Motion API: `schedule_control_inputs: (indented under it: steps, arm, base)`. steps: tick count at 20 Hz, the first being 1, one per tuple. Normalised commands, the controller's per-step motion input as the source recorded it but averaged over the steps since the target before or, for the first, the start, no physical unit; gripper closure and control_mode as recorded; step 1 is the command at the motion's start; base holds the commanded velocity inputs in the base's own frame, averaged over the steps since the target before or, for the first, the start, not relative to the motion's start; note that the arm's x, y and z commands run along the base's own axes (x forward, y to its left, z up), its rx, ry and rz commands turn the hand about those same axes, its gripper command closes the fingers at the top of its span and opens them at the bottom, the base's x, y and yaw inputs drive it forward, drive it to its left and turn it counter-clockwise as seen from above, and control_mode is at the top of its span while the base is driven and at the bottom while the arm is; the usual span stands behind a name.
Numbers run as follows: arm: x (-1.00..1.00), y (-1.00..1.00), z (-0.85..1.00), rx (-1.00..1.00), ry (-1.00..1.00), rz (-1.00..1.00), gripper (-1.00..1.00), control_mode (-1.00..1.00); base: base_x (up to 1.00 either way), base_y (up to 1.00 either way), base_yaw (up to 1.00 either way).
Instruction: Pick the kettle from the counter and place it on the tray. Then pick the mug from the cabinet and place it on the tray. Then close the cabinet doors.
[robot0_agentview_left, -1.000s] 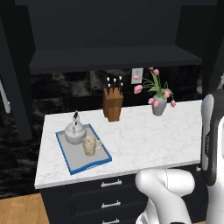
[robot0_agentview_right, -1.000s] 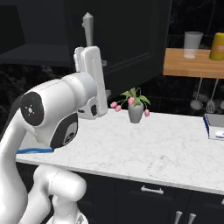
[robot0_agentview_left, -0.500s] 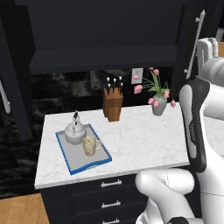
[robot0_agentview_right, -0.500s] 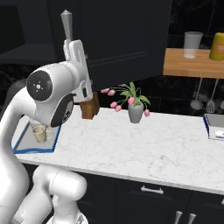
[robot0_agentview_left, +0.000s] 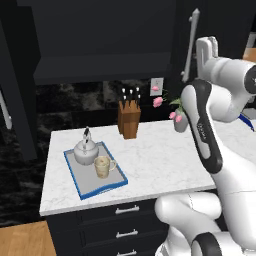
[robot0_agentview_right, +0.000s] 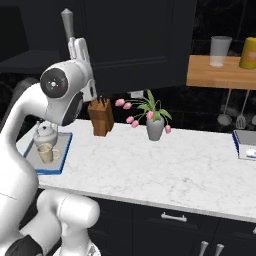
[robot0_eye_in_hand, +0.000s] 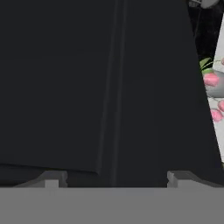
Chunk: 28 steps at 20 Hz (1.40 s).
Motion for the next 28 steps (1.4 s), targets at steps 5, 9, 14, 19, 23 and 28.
schedule_control_inputs:
  steps: [5, 9, 14, 19, 23, 28]
  arm:
    - [0.93, 0.02, -0.16, 0.0, 0.0, 0.05, -1.0, -1.0]
    - [0.48, -0.06, -0.15, -0.18, 0.0, -0.01, -1.0, -1.0]
    - [0.69, -0.15, -0.14, -0.14, -0.02, -0.05, -1.0, -1.0]
    - [0.76, -0.14, -0.15, -0.06, 0.0, -0.03, -1.0, -1.0]
    - [0.57, -0.21, -0.18, -0.04, 0.0, 0.0, -1.0, -1.0]
    - [0.59, -0.26, -0.25, 0.0, 0.0, 0.0, -1.0, -1.0]
  base:
    - [0.0, 0.0, 0.0]
    - [0.0, 0.0, 0.0]
    - [0.0, 0.0, 0.0]
    - [0.0, 0.0, 0.0]
    - [0.0, 0.0, 0.0]
    - [0.0, 0.0, 0.0]
